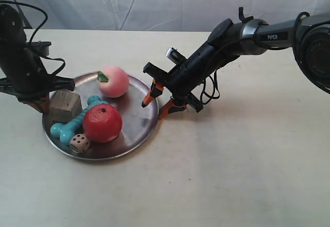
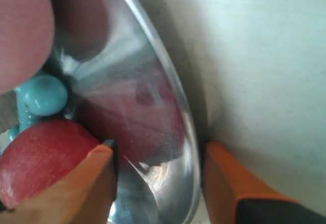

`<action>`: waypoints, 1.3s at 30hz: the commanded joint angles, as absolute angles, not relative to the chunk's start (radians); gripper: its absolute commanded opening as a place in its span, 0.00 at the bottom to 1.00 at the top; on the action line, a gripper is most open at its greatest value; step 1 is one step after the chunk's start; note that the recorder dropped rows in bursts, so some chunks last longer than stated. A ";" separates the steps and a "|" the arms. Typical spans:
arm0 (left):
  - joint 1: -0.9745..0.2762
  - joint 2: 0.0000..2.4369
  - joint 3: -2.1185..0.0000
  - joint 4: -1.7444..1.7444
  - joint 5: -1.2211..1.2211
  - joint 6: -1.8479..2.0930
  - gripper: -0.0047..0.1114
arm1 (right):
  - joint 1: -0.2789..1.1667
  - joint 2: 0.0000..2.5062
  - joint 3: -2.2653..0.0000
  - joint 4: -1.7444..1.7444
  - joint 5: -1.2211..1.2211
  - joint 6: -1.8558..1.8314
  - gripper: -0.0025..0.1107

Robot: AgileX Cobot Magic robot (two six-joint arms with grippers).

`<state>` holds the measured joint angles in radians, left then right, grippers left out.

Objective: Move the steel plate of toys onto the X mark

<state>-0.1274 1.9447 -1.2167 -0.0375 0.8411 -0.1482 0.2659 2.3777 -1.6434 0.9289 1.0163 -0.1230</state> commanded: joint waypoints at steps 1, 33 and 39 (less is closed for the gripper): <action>-0.131 1.932 -1.216 -0.006 0.807 -0.159 0.04 | 0.270 2.398 -1.640 0.869 0.996 -0.130 0.46; -0.131 1.789 -1.216 0.245 0.840 -0.314 0.24 | 0.268 2.239 -1.640 0.463 0.989 -0.058 0.25; -0.131 1.675 -1.216 0.232 0.860 -0.316 0.04 | 0.268 2.147 -1.640 0.384 1.008 -0.032 0.25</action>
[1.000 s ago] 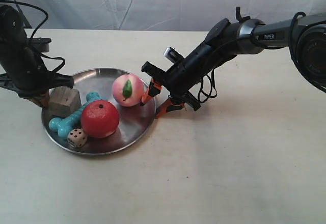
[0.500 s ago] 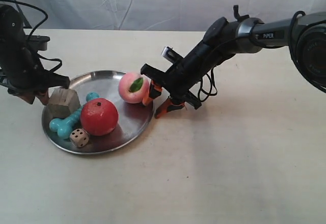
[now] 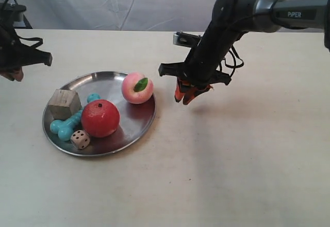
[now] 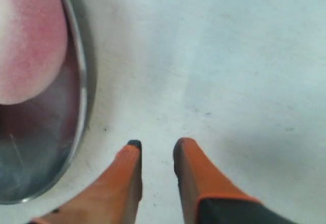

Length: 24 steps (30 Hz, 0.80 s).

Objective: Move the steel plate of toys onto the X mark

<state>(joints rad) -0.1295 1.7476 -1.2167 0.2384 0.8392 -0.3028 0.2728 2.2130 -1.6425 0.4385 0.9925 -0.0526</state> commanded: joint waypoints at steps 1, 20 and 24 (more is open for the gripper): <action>-0.131 1.652 -1.216 0.229 0.863 -0.316 0.04 | 0.268 2.129 -1.640 0.368 1.013 -0.024 0.25; -0.131 0.855 -0.850 0.237 0.700 -0.366 0.04 | 0.270 1.368 -1.054 0.214 0.772 0.019 0.01; -0.131 0.662 -0.800 0.234 0.719 -0.366 0.04 | 0.270 1.159 -0.967 0.207 0.765 0.007 0.01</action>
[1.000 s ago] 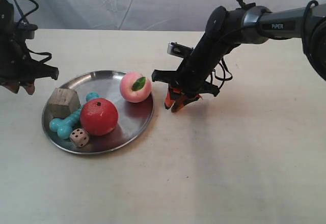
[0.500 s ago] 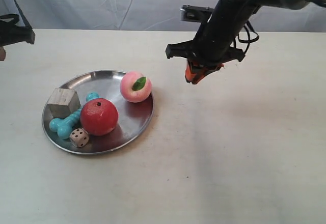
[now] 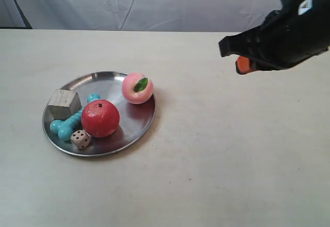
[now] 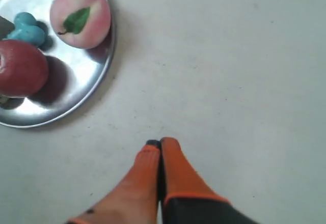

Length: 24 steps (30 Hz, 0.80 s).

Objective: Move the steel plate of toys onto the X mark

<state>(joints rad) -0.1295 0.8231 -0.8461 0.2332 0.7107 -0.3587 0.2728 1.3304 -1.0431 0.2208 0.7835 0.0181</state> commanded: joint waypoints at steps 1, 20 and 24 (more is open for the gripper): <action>-0.131 0.630 -0.791 0.237 0.725 -0.366 0.04 | 0.270 1.104 -0.948 0.207 0.760 0.000 0.01; -0.204 0.377 -0.733 0.247 0.808 -0.364 0.04 | 0.270 0.530 -0.821 0.281 0.799 0.000 0.01; -0.204 0.377 -0.733 0.247 0.808 -0.364 0.04 | 0.270 0.506 -0.821 0.281 0.797 0.000 0.01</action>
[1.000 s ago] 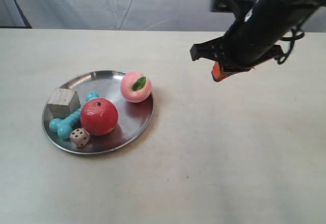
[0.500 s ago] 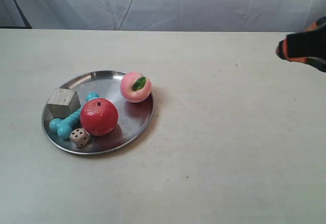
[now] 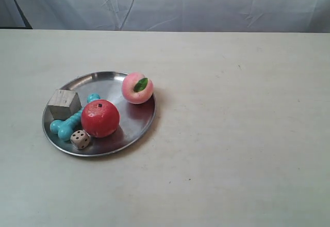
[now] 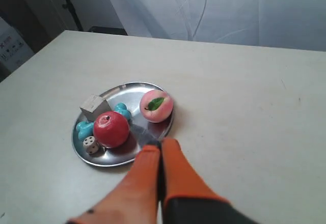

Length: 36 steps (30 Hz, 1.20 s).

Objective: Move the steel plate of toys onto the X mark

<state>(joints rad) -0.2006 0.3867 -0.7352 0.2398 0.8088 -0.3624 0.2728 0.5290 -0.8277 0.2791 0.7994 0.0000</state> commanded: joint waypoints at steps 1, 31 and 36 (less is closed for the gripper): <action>-0.204 0.377 -0.733 0.247 0.808 -0.364 0.04 | 0.270 0.499 -0.821 0.281 0.799 0.000 0.01; -0.201 0.178 -0.462 0.492 0.553 -0.311 0.04 | 0.006 0.000 -0.015 0.246 0.334 -0.060 0.01; -0.201 0.042 -0.234 0.550 0.463 -0.339 0.04 | 0.006 0.000 -0.015 0.246 0.334 -0.060 0.01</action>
<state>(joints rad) -0.2006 0.0867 -0.2985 0.5342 0.4961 -0.3076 0.0112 0.0076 -0.0200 0.2427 0.3328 -0.0563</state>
